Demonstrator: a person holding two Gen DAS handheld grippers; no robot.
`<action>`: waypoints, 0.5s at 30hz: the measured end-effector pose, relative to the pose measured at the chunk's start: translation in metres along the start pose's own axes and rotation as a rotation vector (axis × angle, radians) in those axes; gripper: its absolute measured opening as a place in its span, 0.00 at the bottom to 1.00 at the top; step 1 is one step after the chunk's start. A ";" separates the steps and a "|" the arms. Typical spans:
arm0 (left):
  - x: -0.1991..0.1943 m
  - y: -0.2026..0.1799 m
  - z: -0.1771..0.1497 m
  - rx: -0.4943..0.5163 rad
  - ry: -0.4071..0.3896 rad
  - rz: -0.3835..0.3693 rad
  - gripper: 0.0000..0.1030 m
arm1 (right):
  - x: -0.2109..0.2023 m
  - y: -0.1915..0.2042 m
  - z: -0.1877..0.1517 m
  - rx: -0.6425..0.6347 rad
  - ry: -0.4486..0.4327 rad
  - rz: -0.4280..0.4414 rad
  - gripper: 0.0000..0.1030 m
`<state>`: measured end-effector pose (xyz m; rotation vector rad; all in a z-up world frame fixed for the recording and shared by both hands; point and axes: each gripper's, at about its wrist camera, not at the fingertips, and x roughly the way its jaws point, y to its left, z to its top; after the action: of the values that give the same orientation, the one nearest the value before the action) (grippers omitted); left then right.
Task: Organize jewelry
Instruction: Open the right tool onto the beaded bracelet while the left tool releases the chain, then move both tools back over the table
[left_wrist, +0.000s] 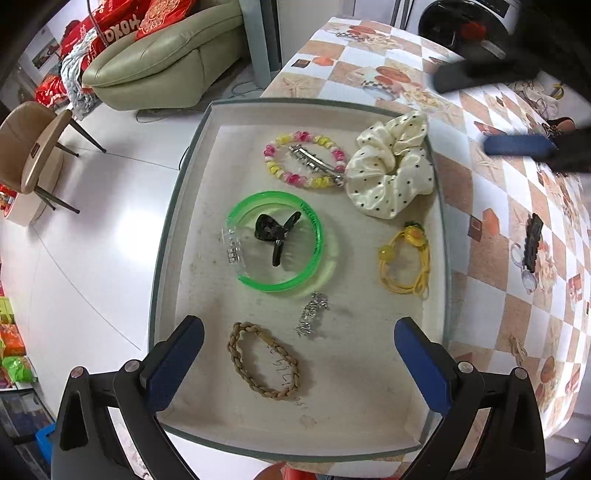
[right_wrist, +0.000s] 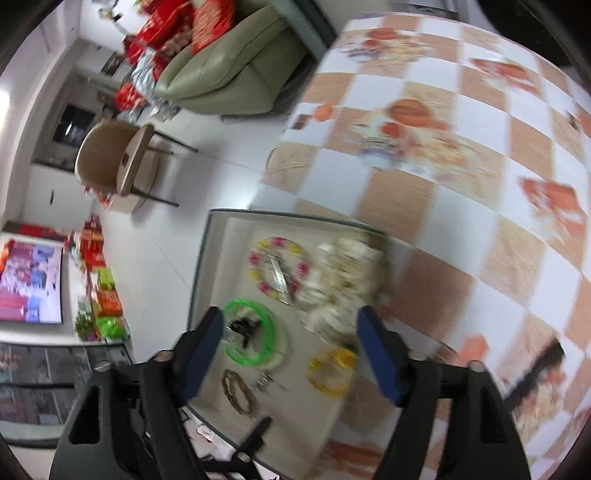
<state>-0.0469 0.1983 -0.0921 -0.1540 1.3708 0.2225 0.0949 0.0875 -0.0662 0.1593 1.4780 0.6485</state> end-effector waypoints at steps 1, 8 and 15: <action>-0.003 -0.002 0.000 0.004 0.000 -0.002 1.00 | -0.008 -0.010 -0.004 0.023 -0.008 -0.005 0.80; -0.022 -0.024 -0.004 0.042 -0.003 -0.018 1.00 | -0.059 -0.092 -0.042 0.225 -0.063 -0.053 0.86; -0.036 -0.057 0.005 0.125 -0.005 -0.057 1.00 | -0.093 -0.166 -0.091 0.414 -0.052 -0.155 0.86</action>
<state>-0.0350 0.1422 -0.0570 -0.0875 1.3695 0.0889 0.0626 -0.1211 -0.0760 0.3734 1.5426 0.2056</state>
